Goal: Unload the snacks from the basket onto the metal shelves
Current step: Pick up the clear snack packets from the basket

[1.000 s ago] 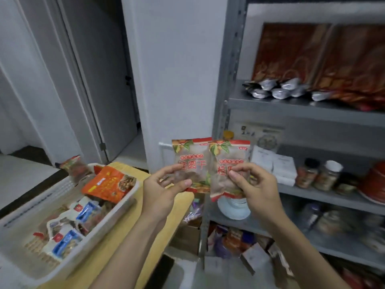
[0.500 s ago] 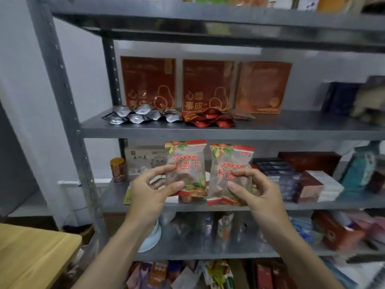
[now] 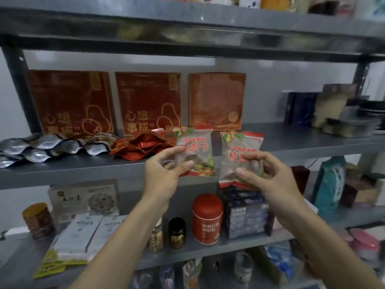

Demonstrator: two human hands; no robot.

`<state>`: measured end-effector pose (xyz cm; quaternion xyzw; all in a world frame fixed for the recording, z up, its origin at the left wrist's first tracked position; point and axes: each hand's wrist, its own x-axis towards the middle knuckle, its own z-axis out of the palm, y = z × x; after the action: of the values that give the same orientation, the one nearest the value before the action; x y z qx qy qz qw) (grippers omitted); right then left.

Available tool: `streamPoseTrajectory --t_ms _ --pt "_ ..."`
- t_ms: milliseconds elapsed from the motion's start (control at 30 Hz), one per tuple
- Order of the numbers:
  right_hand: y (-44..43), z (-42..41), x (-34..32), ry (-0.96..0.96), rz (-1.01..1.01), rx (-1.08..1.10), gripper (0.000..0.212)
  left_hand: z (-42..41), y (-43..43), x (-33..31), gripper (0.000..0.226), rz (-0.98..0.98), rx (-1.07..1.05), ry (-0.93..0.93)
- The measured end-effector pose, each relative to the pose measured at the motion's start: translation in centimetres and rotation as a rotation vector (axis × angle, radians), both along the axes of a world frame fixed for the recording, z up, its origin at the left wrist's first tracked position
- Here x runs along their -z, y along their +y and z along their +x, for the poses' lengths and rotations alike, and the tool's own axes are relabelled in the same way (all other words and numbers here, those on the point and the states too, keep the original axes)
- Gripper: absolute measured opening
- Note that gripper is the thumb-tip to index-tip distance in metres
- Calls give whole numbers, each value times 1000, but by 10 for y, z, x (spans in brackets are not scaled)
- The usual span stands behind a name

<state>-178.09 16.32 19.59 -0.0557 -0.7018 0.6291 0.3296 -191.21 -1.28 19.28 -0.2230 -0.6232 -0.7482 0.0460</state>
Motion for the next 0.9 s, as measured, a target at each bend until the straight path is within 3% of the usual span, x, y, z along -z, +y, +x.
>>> streamPoseTrajectory --t_ms 433,633,900 --pt "127 -154 -37 -124 -13 -93 30 -98 98 -20 37 -181 -145 59" --pt "157 -218 -30 -221 -26 -181 32 -109 114 -11 38 -394 -329 135" --pt "168 -267 -23 -295 174 -236 25 -98 115 -11 29 -596 -456 246"
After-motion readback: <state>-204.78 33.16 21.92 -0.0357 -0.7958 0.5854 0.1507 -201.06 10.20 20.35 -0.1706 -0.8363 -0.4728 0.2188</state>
